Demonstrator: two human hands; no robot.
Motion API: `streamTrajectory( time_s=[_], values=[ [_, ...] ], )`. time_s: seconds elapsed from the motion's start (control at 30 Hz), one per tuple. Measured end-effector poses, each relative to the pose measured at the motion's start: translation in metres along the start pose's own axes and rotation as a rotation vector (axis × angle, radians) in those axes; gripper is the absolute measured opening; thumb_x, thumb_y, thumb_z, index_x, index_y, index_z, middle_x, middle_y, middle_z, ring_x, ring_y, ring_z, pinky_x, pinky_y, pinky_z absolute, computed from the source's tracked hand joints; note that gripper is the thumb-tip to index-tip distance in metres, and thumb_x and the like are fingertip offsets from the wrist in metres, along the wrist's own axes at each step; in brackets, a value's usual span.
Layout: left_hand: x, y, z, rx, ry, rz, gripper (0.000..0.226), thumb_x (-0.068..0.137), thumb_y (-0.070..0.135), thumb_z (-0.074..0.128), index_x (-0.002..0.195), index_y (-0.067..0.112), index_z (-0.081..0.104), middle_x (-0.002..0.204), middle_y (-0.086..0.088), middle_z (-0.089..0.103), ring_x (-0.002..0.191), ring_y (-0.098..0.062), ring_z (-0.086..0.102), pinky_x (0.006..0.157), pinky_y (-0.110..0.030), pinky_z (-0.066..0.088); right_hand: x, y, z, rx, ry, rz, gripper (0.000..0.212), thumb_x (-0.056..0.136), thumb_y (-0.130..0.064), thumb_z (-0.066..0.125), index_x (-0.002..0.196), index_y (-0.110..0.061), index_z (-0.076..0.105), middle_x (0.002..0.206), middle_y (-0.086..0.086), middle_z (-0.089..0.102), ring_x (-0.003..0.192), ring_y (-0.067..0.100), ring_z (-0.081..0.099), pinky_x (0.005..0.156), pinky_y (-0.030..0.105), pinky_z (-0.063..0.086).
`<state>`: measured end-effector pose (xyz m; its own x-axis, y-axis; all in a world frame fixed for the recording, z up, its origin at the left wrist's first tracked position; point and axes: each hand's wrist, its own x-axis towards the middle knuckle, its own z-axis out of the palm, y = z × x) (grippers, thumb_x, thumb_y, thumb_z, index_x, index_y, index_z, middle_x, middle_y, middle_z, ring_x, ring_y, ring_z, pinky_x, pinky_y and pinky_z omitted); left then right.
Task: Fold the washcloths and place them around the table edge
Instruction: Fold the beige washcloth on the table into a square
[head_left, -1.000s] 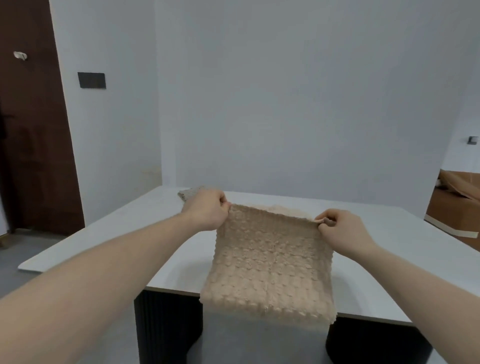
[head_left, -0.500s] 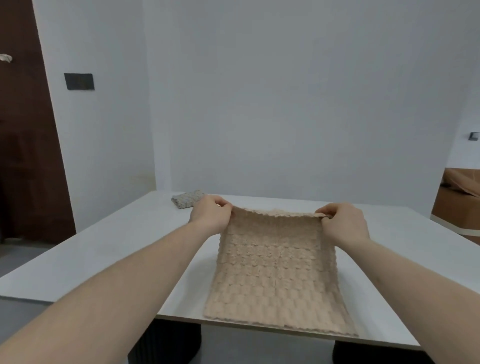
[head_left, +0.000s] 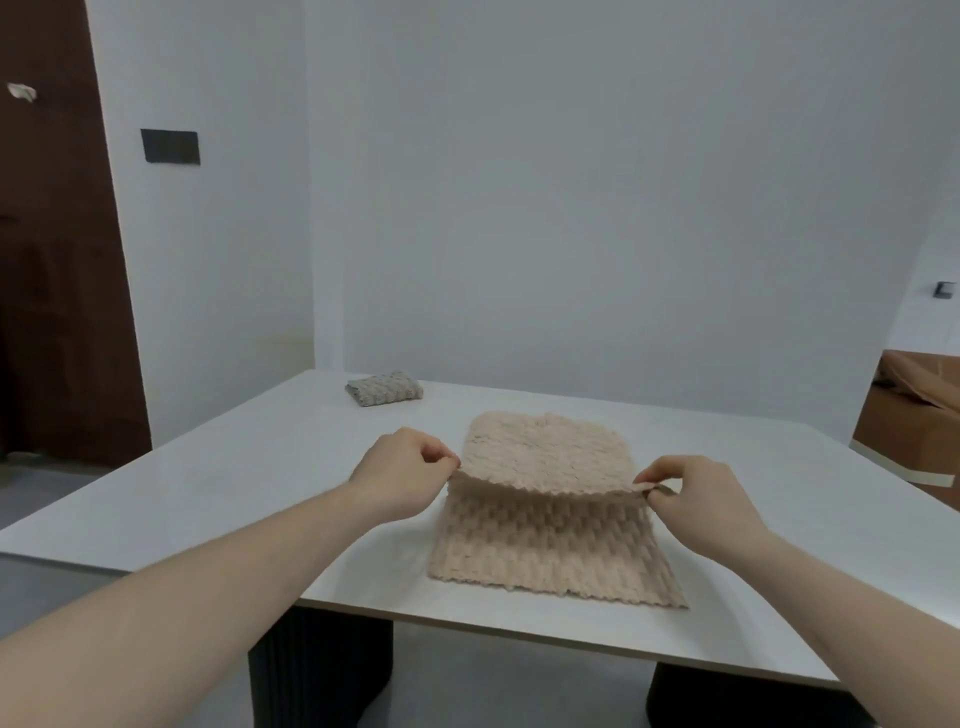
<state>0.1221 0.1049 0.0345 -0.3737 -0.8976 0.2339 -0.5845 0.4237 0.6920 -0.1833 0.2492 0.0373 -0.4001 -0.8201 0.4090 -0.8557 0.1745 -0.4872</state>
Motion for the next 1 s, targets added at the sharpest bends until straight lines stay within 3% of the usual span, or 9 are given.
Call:
streamTrajectory(
  time_s=[0.1,0.23,0.43,0.67,0.87,1.0],
  values=[
    [-0.026,0.000,0.000,0.155,-0.059,0.070,0.019,0.091,0.037,0.061,0.095,0.038,0.079,0.095,0.024,0.073,0.092,-0.001,0.065,0.089,-0.028,0.053,-0.016,0.009,-0.001,-0.080,-0.050,-0.043,0.022,0.087,-0.016,0.062,0.085,-0.035,0.074,0.094,-0.020,0.068,0.094,0.006,0.060,0.080,0.026,0.046],
    [-0.054,0.001,0.002,0.307,-0.137,0.143,0.024,0.090,0.037,0.058,0.103,0.040,0.077,0.103,0.025,0.073,0.093,-0.002,0.066,0.090,-0.028,0.054,-0.034,0.020,-0.002,-0.213,-0.110,-0.097,0.020,0.083,-0.023,0.064,0.079,-0.042,0.069,0.096,-0.025,0.065,0.102,0.004,0.056,0.088,0.031,0.048],
    [-0.066,-0.004,0.006,0.495,-0.210,0.228,0.031,0.094,0.042,0.054,0.118,0.039,0.072,0.117,0.021,0.071,0.106,-0.008,0.064,0.093,-0.028,0.050,-0.052,0.019,0.001,-0.405,-0.245,-0.195,0.022,0.083,-0.025,0.055,0.084,-0.045,0.064,0.099,-0.023,0.061,0.103,0.001,0.054,0.082,0.019,0.044],
    [-0.065,-0.009,0.012,0.561,-0.226,0.265,0.034,0.094,0.040,0.054,0.123,0.036,0.070,0.120,0.017,0.070,0.113,-0.010,0.063,0.095,-0.026,0.049,-0.059,0.027,0.009,-0.423,-0.269,-0.194,0.023,0.089,-0.033,0.055,0.101,-0.042,0.072,0.100,-0.024,0.061,0.104,0.003,0.058,0.079,0.020,0.044],
    [-0.063,-0.015,0.017,0.633,-0.243,0.324,0.026,0.094,0.038,0.055,0.111,0.033,0.074,0.111,0.012,0.071,0.102,-0.016,0.065,0.084,-0.028,0.050,-0.067,0.034,0.016,-0.337,-0.266,-0.105,0.021,0.085,-0.036,0.055,0.098,-0.041,0.071,0.100,-0.024,0.064,0.100,0.001,0.057,0.084,0.019,0.043],
    [-0.061,-0.010,0.014,0.615,-0.226,0.353,0.024,0.087,0.042,0.055,0.097,0.032,0.074,0.095,0.014,0.062,0.093,-0.012,0.061,0.080,-0.029,0.049,-0.068,0.026,0.009,-0.334,-0.289,-0.101,0.026,0.085,-0.051,0.047,0.096,-0.042,0.069,0.100,-0.023,0.061,0.094,0.000,0.057,0.085,0.025,0.048]
  ],
)
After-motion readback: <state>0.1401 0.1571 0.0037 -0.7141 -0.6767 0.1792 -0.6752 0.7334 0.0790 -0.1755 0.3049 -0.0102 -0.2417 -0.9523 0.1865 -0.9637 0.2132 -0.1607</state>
